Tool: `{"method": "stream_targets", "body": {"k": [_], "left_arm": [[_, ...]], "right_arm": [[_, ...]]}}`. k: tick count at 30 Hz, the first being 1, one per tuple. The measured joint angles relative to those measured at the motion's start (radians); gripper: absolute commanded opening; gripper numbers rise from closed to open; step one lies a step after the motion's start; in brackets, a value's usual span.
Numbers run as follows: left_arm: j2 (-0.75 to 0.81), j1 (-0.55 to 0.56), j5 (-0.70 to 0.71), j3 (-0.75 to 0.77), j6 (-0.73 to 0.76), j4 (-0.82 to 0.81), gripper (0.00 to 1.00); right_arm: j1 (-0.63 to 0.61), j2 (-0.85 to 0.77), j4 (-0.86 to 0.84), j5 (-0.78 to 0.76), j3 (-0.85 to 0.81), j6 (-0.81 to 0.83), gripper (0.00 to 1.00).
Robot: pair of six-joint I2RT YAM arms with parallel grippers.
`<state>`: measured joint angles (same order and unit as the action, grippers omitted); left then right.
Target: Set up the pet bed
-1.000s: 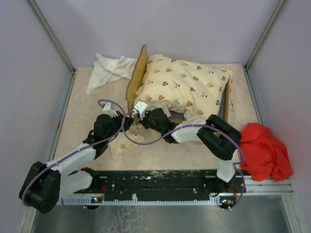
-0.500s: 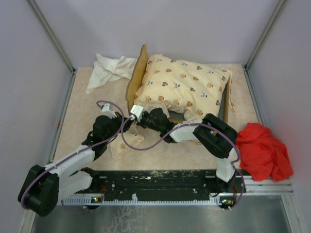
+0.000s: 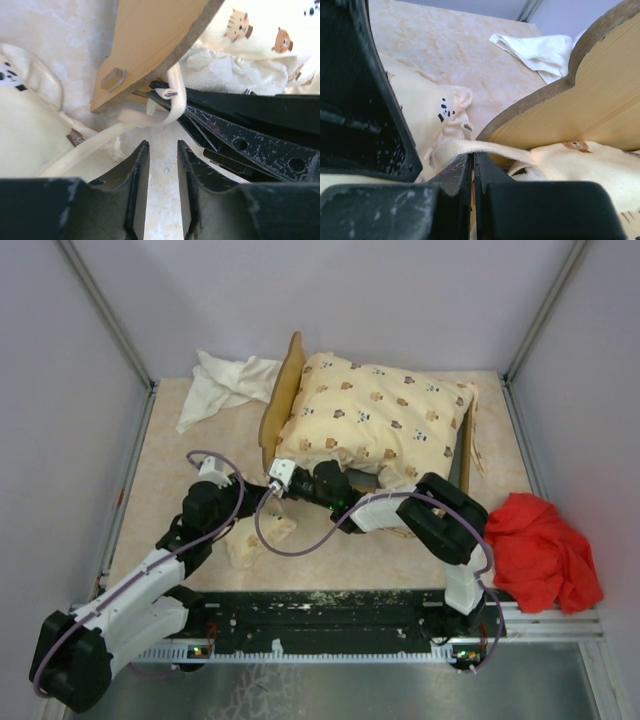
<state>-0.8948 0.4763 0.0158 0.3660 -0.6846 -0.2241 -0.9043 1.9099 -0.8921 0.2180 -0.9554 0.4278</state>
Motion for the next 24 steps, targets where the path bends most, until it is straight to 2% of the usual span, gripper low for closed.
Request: {"method": "stream_targets", "body": {"k": [5, 9, 16, 24], "left_arm": [[0.045, -0.002, 0.089, 0.074, -0.036, 0.130, 0.51], [0.033, -0.013, 0.104, 0.138, -0.088, 0.182, 0.55], [-0.048, -0.045, 0.062, 0.193, -0.216, 0.211, 0.53], [-0.101, -0.090, 0.000, 0.193, -0.342, 0.191, 0.46]], "right_arm": [[0.003, 0.005, -0.013, 0.018, 0.000, 0.020, 0.00], [0.004, 0.008, -0.015, 0.024, 0.000, 0.033, 0.00], [0.004, 0.008, -0.029, 0.024, 0.019, 0.043, 0.00], [0.004, 0.008, -0.049, 0.024, 0.019, 0.043, 0.00]]}}
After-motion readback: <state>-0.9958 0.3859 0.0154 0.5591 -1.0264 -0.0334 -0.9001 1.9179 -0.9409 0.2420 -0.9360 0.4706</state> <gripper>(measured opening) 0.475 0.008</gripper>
